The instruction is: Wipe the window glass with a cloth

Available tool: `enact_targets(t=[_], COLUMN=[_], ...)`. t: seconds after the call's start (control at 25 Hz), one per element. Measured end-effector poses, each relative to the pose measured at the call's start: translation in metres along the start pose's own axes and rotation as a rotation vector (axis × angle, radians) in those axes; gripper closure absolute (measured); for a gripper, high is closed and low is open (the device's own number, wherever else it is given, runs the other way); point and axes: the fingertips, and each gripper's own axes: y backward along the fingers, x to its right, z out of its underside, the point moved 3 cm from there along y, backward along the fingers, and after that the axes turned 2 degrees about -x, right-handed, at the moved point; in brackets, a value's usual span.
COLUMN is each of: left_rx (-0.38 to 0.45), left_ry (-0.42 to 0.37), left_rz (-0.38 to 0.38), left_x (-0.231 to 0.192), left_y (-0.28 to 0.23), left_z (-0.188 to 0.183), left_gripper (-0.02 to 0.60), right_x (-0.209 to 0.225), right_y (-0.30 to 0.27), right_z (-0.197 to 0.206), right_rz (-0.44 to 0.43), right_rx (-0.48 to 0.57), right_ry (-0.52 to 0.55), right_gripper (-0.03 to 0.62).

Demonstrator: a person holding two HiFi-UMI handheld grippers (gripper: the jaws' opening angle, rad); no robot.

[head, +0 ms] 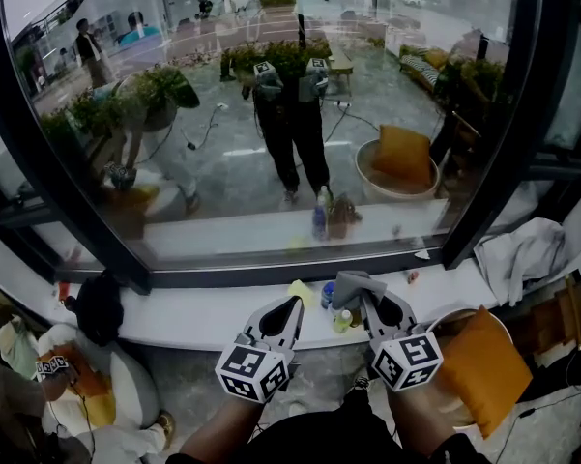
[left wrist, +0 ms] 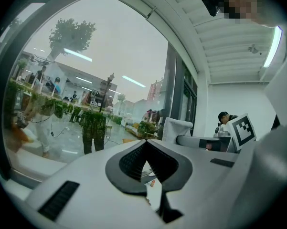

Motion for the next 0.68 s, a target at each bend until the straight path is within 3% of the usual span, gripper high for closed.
enact_targets(t=[0.68], left_rx=[0.003], left_ry=[-0.012], left_rz=[-0.002], left_x=[-0.0050], left_y=[-0.0020], left_z=[-0.0035], left_gripper=[0.574], right_x=[-0.0008], right_y=[-0.0053], right_z=[-0.0056], right_rz=[-0.004], right_rx=[0.011], right_ry=[-0.006], right_gripper=[0.553])
